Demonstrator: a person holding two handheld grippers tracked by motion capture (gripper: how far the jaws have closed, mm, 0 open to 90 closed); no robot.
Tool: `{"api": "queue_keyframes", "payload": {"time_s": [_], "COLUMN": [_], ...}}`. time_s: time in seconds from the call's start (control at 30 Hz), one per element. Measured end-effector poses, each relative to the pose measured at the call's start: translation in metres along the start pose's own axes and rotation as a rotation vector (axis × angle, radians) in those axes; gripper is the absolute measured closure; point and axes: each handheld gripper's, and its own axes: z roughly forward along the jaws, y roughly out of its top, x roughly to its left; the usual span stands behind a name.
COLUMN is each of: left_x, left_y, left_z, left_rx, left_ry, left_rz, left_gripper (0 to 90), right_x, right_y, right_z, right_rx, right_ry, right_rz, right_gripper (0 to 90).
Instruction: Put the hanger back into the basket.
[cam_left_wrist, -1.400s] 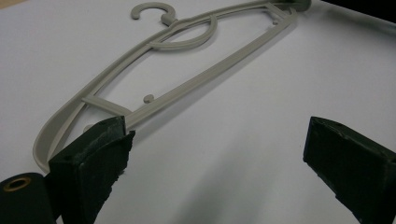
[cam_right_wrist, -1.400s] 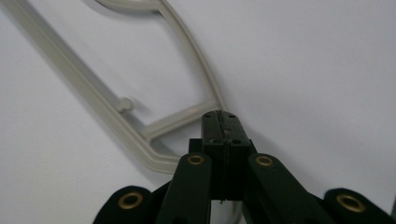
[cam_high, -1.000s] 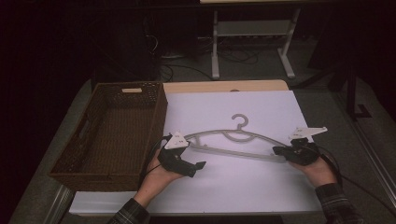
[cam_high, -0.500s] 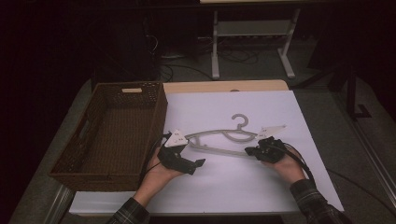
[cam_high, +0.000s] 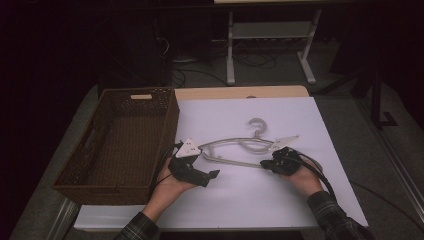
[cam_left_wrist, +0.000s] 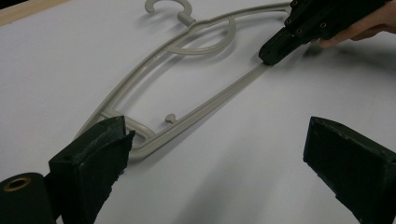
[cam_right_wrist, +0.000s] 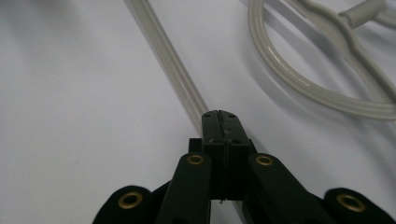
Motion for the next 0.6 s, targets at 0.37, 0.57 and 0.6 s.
{"api": "queue_keyframes", "payload": {"time_s": [0.37,0.57,0.6], "left_x": [0.005,0.019,0.022], "left_y": [0.01,0.026,0.028], "left_z": [0.01,0.03,0.034], "left_rx": [-0.003,0.012,0.014], "left_ry": [0.0,0.03,0.035], "left_rz": [-0.014,-0.005,-0.003], "left_gripper": [10.4,14.3,14.9], "right_x": [0.001,0.001,0.0], "right_y": [-0.001,-0.001,-0.001], "right_z": [0.002,0.002,0.002], "right_rx": [0.002,-0.002,-0.003], "right_ry": [0.008,0.011,0.012], "right_rz": [0.001,0.006,0.007], "right_gripper": [90.0,90.0,90.0]}}
